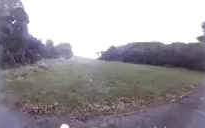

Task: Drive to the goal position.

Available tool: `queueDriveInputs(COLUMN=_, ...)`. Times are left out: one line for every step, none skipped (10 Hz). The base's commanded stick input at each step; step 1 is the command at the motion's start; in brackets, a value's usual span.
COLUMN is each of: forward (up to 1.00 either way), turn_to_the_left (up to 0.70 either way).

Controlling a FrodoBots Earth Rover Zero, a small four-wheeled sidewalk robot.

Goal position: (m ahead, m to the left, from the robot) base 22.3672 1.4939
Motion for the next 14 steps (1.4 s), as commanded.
queueDriveInputs(forward=0.00, turn_to_the_left=-0.70)
queueDriveInputs(forward=0.00, turn_to_the_left=-0.70)
queueDriveInputs(forward=-0.70, turn_to_the_left=0.35)
queueDriveInputs(forward=-0.70, turn_to_the_left=0.35)
queueDriveInputs(forward=-0.70, turn_to_the_left=0.35)
queueDriveInputs(forward=-0.70, turn_to_the_left=0.35)
queueDriveInputs(forward=-0.70, turn_to_the_left=0.35)
queueDriveInputs(forward=-0.70, turn_to_the_left=0.35)
queueDriveInputs(forward=-0.70, turn_to_the_left=0.35)
queueDriveInputs(forward=-0.70, turn_to_the_left=0.35)
queueDriveInputs(forward=-0.70, turn_to_the_left=0.35)
queueDriveInputs(forward=-0.70, turn_to_the_left=0.35)
queueDriveInputs(forward=-0.70, turn_to_the_left=0.35)
queueDriveInputs(forward=-0.70, turn_to_the_left=0.35)
